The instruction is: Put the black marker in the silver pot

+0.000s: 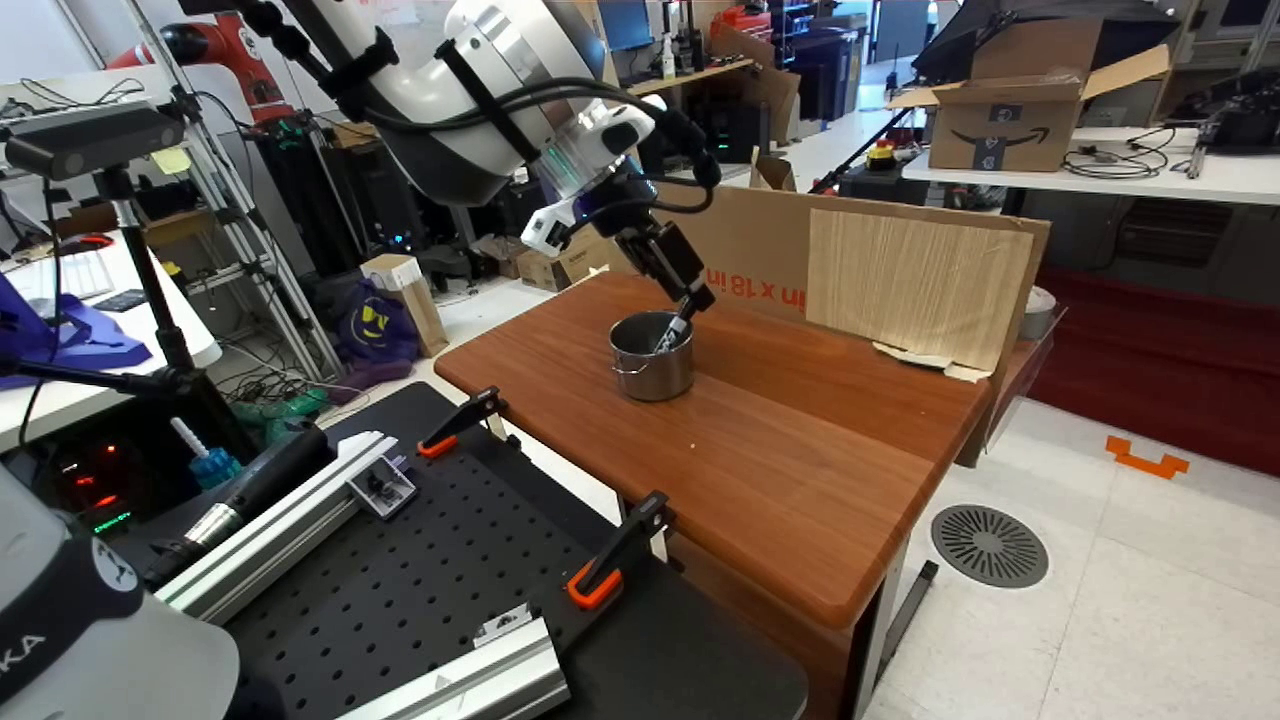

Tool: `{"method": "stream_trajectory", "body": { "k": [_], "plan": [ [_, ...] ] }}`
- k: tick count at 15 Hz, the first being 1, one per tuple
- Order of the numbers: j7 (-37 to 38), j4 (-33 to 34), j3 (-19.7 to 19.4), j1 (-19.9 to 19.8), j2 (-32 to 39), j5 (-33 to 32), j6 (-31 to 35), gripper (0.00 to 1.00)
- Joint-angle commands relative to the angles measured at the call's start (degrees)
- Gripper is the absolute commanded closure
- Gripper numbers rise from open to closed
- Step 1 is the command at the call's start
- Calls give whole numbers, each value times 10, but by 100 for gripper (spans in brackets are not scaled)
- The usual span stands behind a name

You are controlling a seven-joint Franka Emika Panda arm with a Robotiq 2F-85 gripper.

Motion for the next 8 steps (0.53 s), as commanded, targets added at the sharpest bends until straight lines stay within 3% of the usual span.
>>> {"method": "stream_trajectory", "body": {
  "k": [1, 6, 8],
  "plan": [
    [-21, -1, 6, -8, -5, 14, 3, 0],
    [-27, -23, 0, -6, -51, 1, 8, 0],
    [-13, -5, -1, -2, -31, 0, 0, 0]
  ]
}}
